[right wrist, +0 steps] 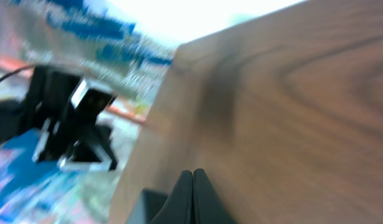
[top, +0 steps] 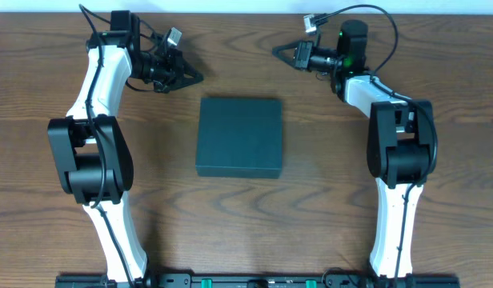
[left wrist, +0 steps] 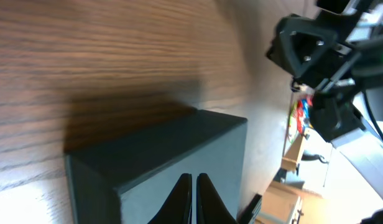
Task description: Pack container
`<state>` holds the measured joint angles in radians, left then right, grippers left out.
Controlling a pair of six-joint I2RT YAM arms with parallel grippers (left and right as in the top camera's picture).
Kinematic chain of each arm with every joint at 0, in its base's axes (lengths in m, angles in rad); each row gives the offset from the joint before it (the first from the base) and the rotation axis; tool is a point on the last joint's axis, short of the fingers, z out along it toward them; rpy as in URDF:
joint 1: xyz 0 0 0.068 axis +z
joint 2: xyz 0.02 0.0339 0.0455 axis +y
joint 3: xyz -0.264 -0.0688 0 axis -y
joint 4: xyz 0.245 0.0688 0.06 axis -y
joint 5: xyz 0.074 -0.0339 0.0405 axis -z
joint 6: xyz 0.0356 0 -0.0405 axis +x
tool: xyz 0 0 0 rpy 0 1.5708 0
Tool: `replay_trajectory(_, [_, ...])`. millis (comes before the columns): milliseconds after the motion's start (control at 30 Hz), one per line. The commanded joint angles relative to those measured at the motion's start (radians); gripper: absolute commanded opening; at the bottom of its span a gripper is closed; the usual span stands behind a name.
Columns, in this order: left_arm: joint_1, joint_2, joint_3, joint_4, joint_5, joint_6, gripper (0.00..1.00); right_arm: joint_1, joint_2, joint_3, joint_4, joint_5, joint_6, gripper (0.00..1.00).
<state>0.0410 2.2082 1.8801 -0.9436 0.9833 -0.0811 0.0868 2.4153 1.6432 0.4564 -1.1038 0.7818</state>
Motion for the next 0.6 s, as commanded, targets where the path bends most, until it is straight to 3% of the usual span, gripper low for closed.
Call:
replay_trajectory(0, [-0.005,-0.032,0.085,-0.016,-0.109,-0.086,0.06,-0.037,0.009,0.048,-0.005,0.156,0.010,0.02])
replay_trajectory(133, [-0.005,-0.032,0.185,-0.034,-0.270,-0.172,0.06,-0.068,0.009,0.064,-0.027,0.329,0.010,0.01])
replay_trajectory(300, [-0.006,-0.038,0.306,-0.142,-0.314,-0.165,0.06,-0.091,0.007,0.124,-0.082,0.378,0.005,0.01])
replay_trajectory(567, [-0.011,-0.163,0.350,-0.281,-0.321,-0.098,0.06,-0.092,-0.059,0.342,-0.503,0.371,-0.229,0.02])
